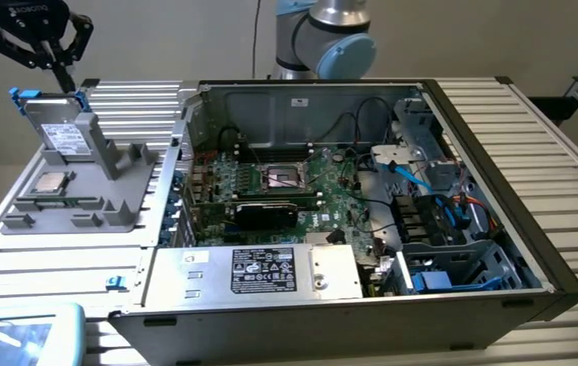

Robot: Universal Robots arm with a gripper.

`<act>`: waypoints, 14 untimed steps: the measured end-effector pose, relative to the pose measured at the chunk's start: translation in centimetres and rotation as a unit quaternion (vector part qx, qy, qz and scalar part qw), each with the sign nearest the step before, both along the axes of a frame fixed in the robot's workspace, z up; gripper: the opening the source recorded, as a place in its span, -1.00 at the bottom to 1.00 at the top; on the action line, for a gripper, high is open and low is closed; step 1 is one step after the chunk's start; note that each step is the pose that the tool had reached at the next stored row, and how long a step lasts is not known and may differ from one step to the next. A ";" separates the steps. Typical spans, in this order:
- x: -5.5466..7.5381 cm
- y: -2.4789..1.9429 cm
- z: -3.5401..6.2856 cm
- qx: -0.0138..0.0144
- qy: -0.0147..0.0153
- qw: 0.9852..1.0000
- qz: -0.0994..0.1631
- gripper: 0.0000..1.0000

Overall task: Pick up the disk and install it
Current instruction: 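Reach for the disk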

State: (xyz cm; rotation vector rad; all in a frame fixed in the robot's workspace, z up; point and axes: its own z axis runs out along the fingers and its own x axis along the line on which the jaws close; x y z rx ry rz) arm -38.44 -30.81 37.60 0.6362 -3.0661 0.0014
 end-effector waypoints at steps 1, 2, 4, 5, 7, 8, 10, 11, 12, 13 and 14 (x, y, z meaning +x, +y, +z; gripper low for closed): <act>-0.4 0.00 0.01 0.001 0.000 1.000 0.000 -0.79; -0.9 0.00 0.00 0.002 0.000 1.000 0.000 -0.79; -1.8 0.07 0.01 0.003 0.001 1.000 0.000 -0.79; -2.1 0.24 0.01 0.003 0.001 1.000 0.000 -0.79; -2.3 0.84 0.04 0.003 0.001 1.000 0.000 -0.79; -2.4 1.11 0.05 0.003 0.001 1.000 0.000 -0.79; -2.7 1.48 0.07 0.003 0.001 1.000 0.000 -0.79; -3.0 1.60 0.07 0.004 0.003 1.000 0.000 -0.79; -3.2 1.74 0.08 0.004 0.004 1.000 0.000 -0.79; -3.4 1.86 0.08 0.004 0.005 1.000 0.000 -0.79; -3.7 1.94 0.07 0.004 0.006 1.000 0.000 -0.79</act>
